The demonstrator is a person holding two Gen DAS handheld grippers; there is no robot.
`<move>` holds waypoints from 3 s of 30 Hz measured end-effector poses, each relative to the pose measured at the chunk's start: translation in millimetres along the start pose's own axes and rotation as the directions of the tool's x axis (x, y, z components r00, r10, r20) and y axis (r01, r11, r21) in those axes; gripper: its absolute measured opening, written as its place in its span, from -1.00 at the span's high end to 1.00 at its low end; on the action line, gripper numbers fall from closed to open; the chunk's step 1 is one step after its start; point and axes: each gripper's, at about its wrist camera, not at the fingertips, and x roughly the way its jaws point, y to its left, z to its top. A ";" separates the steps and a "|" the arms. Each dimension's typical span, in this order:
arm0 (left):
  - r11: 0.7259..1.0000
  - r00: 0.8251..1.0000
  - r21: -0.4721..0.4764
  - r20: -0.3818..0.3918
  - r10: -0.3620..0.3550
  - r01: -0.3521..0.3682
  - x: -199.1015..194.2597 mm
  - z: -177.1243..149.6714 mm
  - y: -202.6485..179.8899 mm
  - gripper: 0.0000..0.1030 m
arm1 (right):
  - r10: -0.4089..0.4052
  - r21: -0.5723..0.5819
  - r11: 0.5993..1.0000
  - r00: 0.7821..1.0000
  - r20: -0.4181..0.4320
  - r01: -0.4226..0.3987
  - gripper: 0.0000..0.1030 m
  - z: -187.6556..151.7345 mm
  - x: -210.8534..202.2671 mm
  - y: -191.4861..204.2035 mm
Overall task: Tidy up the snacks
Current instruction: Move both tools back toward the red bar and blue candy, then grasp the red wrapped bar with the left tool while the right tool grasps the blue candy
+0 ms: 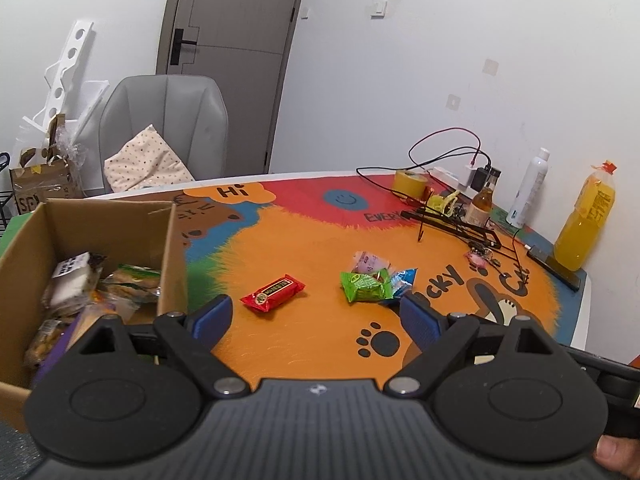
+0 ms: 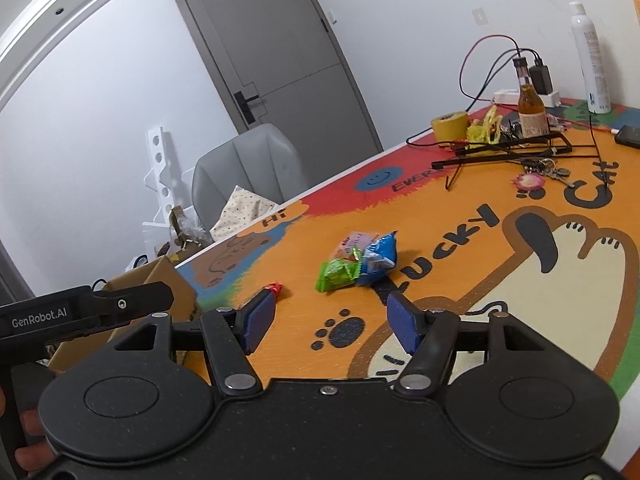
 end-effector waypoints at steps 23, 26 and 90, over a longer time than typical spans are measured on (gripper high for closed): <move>0.997 0.991 0.029 -0.108 0.078 -0.075 93.8 28.3 -7.7 -0.64 | 0.022 0.062 0.998 0.994 -0.111 -0.015 -0.10 31.5 83.2 -38.5; 0.995 0.986 0.023 -0.128 0.104 -0.101 107.5 32.2 -4.3 -0.57 | 0.021 0.070 0.997 0.992 -0.123 -0.012 -0.09 34.5 93.7 -43.1; 0.999 0.994 0.037 -0.108 0.013 -0.009 68.8 3.4 3.1 0.64 | -0.035 0.054 0.998 0.999 -0.016 0.036 0.46 5.1 42.2 -9.6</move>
